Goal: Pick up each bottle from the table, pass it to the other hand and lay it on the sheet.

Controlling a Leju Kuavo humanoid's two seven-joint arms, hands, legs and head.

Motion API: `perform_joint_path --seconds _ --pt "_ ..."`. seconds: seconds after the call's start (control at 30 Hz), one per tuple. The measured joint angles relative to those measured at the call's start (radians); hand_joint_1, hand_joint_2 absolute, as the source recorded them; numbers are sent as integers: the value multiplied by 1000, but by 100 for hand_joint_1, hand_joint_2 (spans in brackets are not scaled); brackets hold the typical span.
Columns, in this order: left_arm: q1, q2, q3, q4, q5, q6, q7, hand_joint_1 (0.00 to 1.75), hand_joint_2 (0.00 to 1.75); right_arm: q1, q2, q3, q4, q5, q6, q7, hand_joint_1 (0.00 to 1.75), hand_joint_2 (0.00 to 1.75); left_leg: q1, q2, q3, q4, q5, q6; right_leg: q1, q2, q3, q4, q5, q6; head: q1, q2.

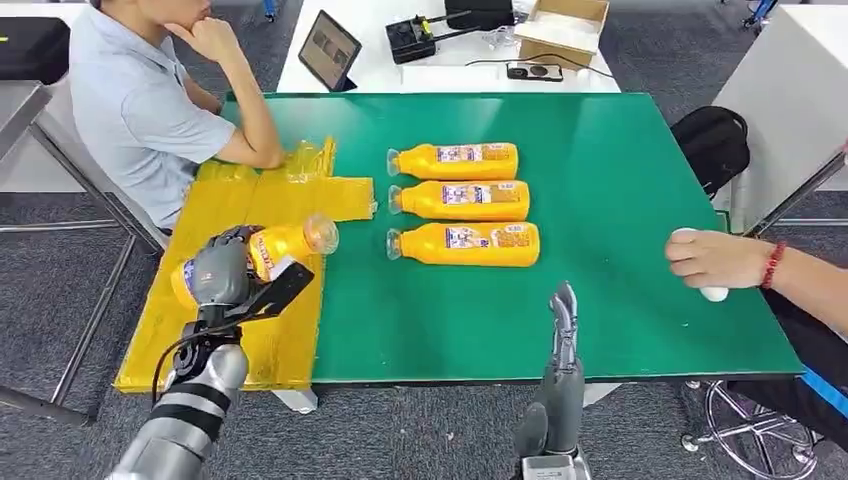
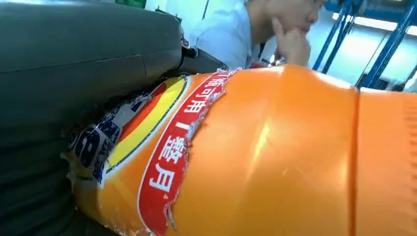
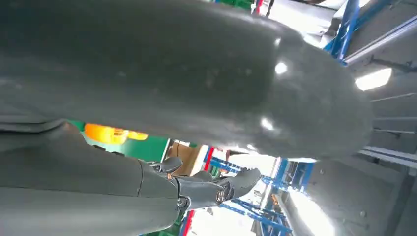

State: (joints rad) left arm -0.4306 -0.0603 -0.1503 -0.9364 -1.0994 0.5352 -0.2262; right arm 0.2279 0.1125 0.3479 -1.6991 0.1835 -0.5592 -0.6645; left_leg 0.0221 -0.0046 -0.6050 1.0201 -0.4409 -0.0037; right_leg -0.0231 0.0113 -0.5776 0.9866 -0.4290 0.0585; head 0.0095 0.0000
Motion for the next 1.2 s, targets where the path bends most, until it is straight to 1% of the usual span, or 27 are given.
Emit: perform_joint_path --seconds 0.07,0.13,0.2,0.23,0.27,0.3,0.37,0.4,0.47,0.5,0.53,0.57,0.63,0.67,0.7,0.73,0.77,0.8,0.93,1.07,1.13,1.2 --pt "-30 14 -1 55 -13 -10 19 175 175 -4 0 0 0 -7 3 0 0 0 0 0 0 0 0 0 0 0 0 0 0 0 -1 0" --pt "-64 27 -8 113 -94 -25 73 175 175 -5 0 0 0 -21 18 0 0 0 0 0 -1 0 0 0 0 0 0 0 0 0 -1 0" --pt "-97 55 -30 169 -205 -28 112 175 175 -7 0 0 -1 -31 29 0 0 0 0 0 -1 0 0 0 0 0 -1 0 0 0 -1 0" --pt "-109 64 -37 186 -230 -29 118 175 175 -7 0 0 -3 -33 30 0 0 0 0 0 -1 0 0 0 0 0 -1 0 0 0 0 0" --pt "-121 75 -43 208 -240 -30 124 175 175 -7 0 -1 -5 -34 31 0 0 0 0 0 -1 0 0 0 0 0 -1 0 0 0 0 0" --pt "-130 83 -50 225 -242 -31 125 168 175 -7 0 -1 -6 -34 32 0 0 0 0 0 -1 0 0 0 0 0 -1 0 0 0 0 0" --pt "-145 95 -57 258 -263 -49 136 166 175 -7 0 -1 -6 -42 38 0 0 0 0 0 -1 0 0 0 0 0 -1 0 0 0 0 0" --pt "-151 100 -60 271 -268 -61 139 162 175 -7 0 -2 -6 -45 40 0 0 0 0 0 -1 0 0 0 0 0 -1 0 0 0 0 0" --pt "-158 107 -64 301 -280 -95 151 161 175 -7 0 -2 -6 -53 50 0 0 0 0 0 -1 0 0 0 0 0 -1 0 0 0 -1 0" --pt "-164 109 -66 321 -289 -118 163 164 175 -7 0 -3 -6 -55 57 0 0 0 0 0 -1 0 0 0 0 0 -1 0 0 0 0 0" --pt "-167 111 -69 339 -295 -137 172 164 175 -7 1 -4 -6 -56 64 0 0 0 0 0 -1 0 0 0 0 0 -1 0 0 0 0 0" --pt "-171 112 -71 352 -300 -155 182 161 175 -7 3 -6 -6 -58 71 0 0 0 0 0 -1 0 0 0 0 0 -1 0 0 0 0 0" --pt "-188 114 -72 380 -312 -189 203 140 175 -7 8 -11 -6 -60 87 0 0 0 0 -1 -1 0 0 0 0 0 0 0 0 0 0 0" --pt "-200 114 -73 394 -315 -204 208 103 175 -8 10 -13 -6 -61 95 0 0 0 0 -1 0 0 0 0 0 -1 1 0 0 0 0 0" --pt "-208 117 -73 409 -314 -212 208 42 175 -8 14 -16 -6 -61 103 0 0 0 0 -1 1 0 0 0 0 -1 1 0 0 0 0 0" --pt "-213 119 -72 418 -311 -216 204 14 175 -8 16 -18 -6 -61 107 0 0 0 0 -1 1 0 0 0 0 0 2 0 0 0 0 0" --pt "-216 119 -72 427 -302 -225 193 5 175 -8 19 -20 -6 -64 112 0 0 0 0 -1 1 0 0 0 0 0 2 0 0 0 -1 0" --pt "-221 120 -68 437 -280 -245 172 0 175 -8 22 -25 -5 -68 117 0 0 0 0 -1 2 0 0 0 0 0 2 0 0 0 -1 0" --pt "-232 121 -45 449 -215 -314 107 0 175 -8 30 -42 -4 -71 138 0 0 0 0 -1 3 0 0 0 0 -1 4 0 0 0 -1 0" --pt "-234 122 3 450 -80 -411 -16 0 175 -15 33 -51 -1 -77 157 0 0 0 0 -1 4 0 0 0 0 -1 5 1 0 0 -1 0" --pt "-239 123 29 450 -18 -468 -81 0 175 -24 35 -53 4 -87 169 0 0 0 0 -5 5 0 1 0 -1 -4 7 0 0 0 -1 0" --pt "-240 124 48 449 11 -497 -111 0 175 -30 38 -57 8 -89 174 0 0 0 0 -6 7 0 1 0 -1 -5 9 0 -1 0 -1 0"
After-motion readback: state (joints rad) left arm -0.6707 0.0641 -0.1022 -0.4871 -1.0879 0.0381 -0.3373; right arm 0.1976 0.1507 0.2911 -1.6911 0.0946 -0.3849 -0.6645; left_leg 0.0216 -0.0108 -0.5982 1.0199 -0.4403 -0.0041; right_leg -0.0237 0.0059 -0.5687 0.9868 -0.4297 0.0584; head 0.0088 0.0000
